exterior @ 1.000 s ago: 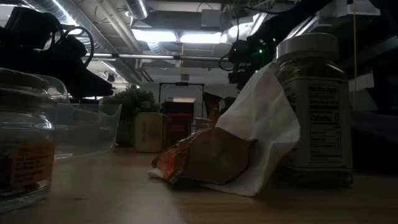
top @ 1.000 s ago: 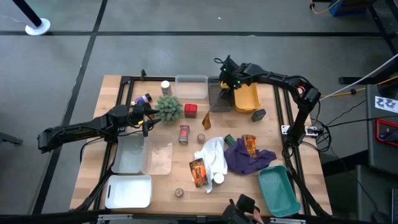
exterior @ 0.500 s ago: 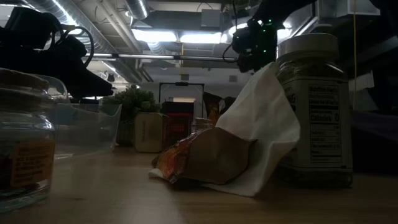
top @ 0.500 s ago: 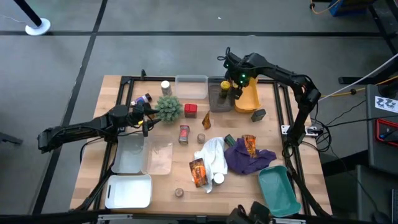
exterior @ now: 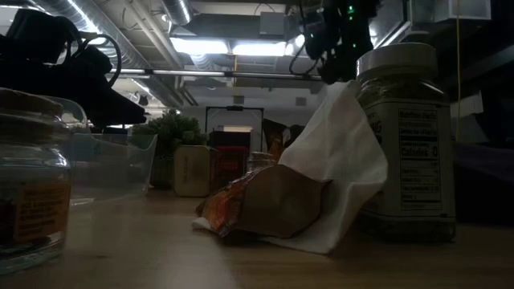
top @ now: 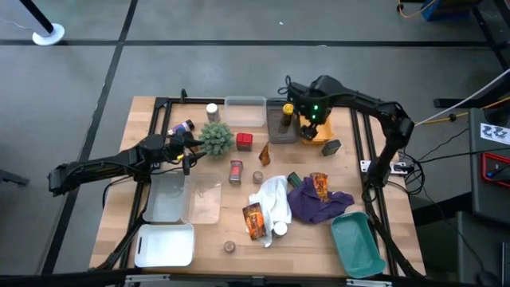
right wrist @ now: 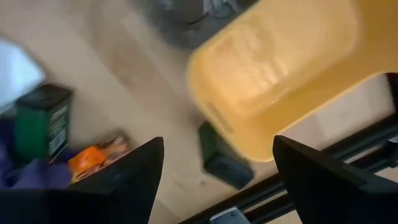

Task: Sort spices by type
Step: Put the top black seasoning can into the yellow bin

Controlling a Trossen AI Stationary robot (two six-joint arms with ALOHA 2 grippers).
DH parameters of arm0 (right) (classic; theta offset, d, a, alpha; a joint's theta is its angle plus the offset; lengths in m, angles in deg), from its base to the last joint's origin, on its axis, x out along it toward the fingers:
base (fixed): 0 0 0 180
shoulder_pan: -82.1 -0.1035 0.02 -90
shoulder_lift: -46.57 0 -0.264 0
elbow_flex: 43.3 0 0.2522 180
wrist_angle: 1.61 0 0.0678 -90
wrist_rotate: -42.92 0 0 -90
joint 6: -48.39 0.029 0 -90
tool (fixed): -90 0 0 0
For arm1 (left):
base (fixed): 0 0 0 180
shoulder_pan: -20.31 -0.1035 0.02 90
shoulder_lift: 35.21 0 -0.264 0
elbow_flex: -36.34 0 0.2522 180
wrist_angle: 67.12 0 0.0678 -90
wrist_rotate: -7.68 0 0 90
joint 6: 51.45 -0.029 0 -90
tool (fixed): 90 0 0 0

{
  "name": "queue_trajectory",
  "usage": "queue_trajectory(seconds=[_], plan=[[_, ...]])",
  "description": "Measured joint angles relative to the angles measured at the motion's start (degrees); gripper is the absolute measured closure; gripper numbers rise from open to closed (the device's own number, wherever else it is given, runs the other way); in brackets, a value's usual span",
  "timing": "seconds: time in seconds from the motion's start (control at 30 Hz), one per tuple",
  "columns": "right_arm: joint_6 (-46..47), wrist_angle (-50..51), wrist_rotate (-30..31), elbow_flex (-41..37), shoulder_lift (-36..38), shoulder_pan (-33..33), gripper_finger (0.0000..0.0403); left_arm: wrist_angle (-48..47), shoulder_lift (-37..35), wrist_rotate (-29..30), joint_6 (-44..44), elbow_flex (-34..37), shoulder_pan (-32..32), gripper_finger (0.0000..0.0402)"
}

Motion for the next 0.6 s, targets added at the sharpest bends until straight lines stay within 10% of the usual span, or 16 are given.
queue_trajectory(seconds=[0.6], plan=[[0.09, 2.46, 2.92, -6.81, 7.09, -20.57, 0.0102, 0.0, -0.02, -0.02, -0.02, 0.0, 0.0, 0.0183]])
